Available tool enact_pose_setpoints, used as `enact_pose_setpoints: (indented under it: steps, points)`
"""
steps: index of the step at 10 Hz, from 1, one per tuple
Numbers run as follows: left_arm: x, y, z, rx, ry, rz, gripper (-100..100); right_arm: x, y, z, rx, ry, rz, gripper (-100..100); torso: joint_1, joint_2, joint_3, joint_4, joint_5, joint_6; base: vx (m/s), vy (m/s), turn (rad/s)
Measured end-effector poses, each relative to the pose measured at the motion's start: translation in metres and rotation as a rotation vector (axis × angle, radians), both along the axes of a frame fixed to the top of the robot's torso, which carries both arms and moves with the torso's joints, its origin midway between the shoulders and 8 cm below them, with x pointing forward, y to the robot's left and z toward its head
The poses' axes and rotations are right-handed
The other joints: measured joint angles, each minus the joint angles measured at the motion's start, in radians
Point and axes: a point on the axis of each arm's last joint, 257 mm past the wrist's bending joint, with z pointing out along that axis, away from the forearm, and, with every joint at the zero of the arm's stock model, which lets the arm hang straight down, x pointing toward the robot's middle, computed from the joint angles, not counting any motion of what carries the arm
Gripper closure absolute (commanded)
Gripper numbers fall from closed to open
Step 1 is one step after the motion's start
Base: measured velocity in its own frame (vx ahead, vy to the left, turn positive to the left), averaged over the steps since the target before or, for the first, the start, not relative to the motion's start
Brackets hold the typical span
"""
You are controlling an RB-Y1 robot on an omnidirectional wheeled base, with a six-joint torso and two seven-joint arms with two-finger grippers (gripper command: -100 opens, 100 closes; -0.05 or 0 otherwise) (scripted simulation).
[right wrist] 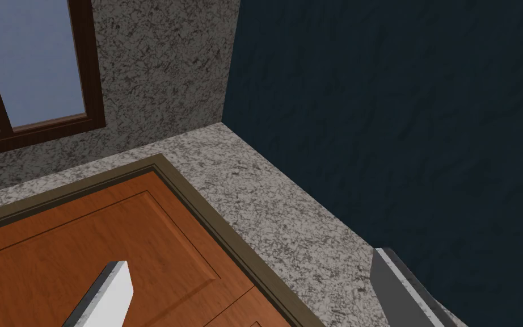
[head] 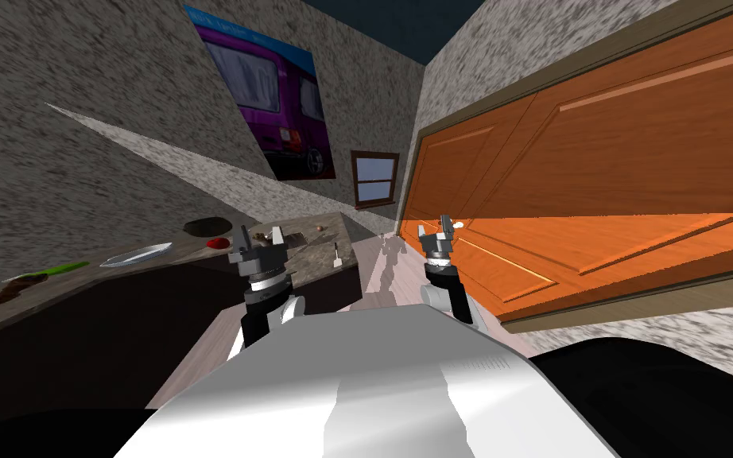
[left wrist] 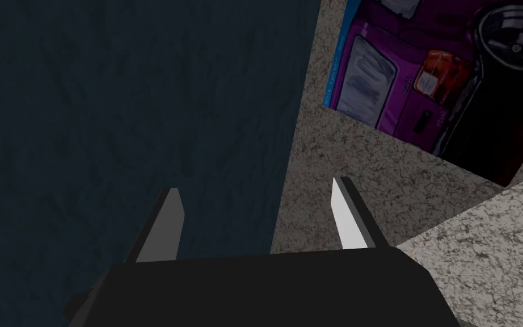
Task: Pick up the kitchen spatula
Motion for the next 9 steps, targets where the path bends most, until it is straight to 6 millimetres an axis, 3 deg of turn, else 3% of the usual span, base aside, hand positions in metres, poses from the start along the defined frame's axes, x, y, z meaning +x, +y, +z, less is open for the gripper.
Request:
enact_pose_setpoints:
  steps: [9]
  points:
    - [0.036,0.011,-0.048,0.118,0.269,-0.027,-100,0.000,0.000,0.000,0.000,0.000,0.000,0,-0.002,0.002,0.001,0.000,-0.001,0.000,-0.022,-0.033,-0.084]
